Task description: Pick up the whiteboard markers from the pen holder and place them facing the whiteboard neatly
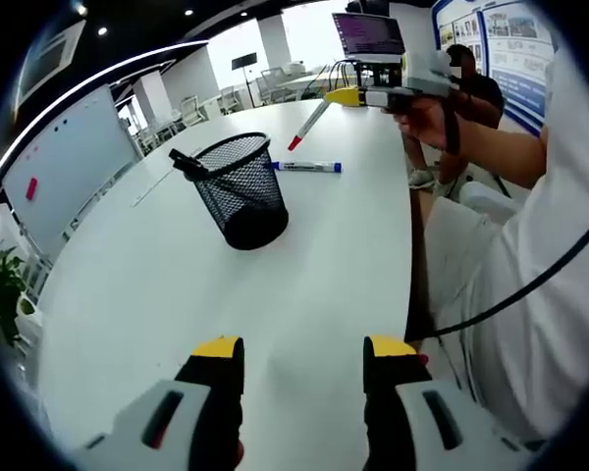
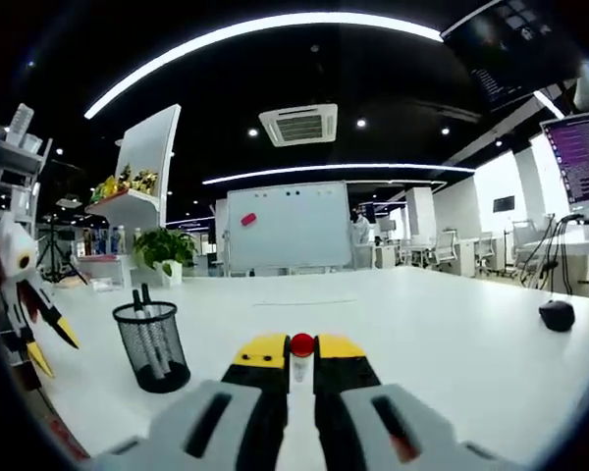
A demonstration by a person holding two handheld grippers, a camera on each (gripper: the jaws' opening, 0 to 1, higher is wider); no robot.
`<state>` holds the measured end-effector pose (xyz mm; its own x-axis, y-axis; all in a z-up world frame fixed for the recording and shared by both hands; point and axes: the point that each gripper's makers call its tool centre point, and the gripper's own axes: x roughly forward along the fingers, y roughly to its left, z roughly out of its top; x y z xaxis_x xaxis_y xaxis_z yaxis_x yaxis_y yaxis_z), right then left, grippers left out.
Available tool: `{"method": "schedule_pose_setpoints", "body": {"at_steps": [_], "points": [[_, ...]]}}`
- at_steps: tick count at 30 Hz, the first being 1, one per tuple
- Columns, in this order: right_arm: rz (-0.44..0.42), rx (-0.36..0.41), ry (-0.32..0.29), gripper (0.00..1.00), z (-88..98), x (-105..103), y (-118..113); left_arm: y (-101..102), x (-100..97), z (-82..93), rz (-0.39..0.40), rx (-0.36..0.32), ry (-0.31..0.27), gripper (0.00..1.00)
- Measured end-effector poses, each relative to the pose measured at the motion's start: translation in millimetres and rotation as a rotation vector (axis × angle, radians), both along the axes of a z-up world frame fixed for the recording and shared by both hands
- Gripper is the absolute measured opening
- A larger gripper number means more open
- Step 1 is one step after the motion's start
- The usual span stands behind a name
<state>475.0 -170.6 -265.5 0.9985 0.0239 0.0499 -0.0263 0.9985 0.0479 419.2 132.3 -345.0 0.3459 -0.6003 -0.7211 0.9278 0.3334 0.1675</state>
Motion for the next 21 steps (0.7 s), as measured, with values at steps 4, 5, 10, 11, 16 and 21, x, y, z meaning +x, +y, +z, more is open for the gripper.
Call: {"method": "schedule_pose_setpoints", "body": {"at_steps": [4,5,10,11,16,21], "points": [[0.001,-0.013,0.002,0.08,-4.1,0.7,2.4,-1.4,-1.0,-1.5,-0.003,-0.001,0.004,0.5],[0.005,-0.031,0.011,0.08,-6.8,1.3,4.0,-1.6,-1.3,-2.0,-0.004,-0.001,0.006,0.5],[-0.001,-0.08,0.017,0.08,-12.2,1.4,5.0,-0.5,-2.3,-4.1,-0.01,0.003,0.009,0.5],[-0.002,-0.083,0.018,0.08,-12.1,1.1,5.1,0.5,-2.1,-4.1,-0.008,0.004,0.009,0.5],[-0.006,-0.114,0.029,0.08,-16.4,0.9,8.6,5.1,1.5,-2.5,0.009,0.007,0.001,0.5],[-0.003,-0.135,0.063,0.09,-26.5,-2.8,13.9,3.2,1.1,-4.6,0.01,0.004,0.006,0.5]]}}
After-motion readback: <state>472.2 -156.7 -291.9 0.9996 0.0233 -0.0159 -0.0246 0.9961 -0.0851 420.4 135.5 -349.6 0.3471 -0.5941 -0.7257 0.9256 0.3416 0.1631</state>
